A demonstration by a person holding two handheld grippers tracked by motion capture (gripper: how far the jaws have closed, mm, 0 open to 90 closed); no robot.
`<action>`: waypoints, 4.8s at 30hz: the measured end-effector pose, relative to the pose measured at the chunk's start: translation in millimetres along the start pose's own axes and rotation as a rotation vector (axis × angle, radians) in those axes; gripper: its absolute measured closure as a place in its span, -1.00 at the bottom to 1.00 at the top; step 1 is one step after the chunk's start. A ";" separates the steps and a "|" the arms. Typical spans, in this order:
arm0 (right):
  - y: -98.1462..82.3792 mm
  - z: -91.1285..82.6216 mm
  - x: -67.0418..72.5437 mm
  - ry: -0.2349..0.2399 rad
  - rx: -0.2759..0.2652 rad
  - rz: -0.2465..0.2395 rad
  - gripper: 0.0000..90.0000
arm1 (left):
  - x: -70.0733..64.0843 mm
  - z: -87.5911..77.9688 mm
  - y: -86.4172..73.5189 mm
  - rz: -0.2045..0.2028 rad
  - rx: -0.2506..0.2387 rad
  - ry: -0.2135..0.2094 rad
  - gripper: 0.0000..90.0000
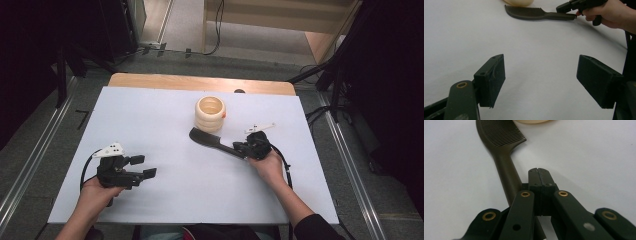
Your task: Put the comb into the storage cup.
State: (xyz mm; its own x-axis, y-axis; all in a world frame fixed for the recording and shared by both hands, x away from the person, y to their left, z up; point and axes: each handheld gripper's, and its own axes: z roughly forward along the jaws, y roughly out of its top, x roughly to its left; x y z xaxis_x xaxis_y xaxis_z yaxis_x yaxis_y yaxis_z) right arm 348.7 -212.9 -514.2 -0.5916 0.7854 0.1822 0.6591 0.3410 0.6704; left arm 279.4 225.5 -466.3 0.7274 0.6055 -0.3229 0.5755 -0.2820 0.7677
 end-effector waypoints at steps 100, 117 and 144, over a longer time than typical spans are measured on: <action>-78.6 -117.9 29.6 0.138 -0.345 0.037 -0.50 | -0.9 1.2 0.5 0.002 0.009 -0.004 -0.48; -69.5 -112.0 27.6 0.130 -0.329 0.035 -0.50 | -0.5 1.8 0.7 0.003 0.010 -0.005 -0.48; -28.2 -89.4 21.9 0.116 -0.321 0.014 -0.51 | -0.3 2.2 0.8 0.003 0.012 -0.006 -0.48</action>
State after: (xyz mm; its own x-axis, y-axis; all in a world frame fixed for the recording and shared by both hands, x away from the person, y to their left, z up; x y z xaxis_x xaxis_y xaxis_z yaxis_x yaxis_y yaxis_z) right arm 275.6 -251.5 -464.8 -0.6444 0.7188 0.2610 0.4986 0.1361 0.8561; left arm 280.5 223.5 -466.7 0.7314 0.6004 -0.3234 0.5775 -0.2931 0.7620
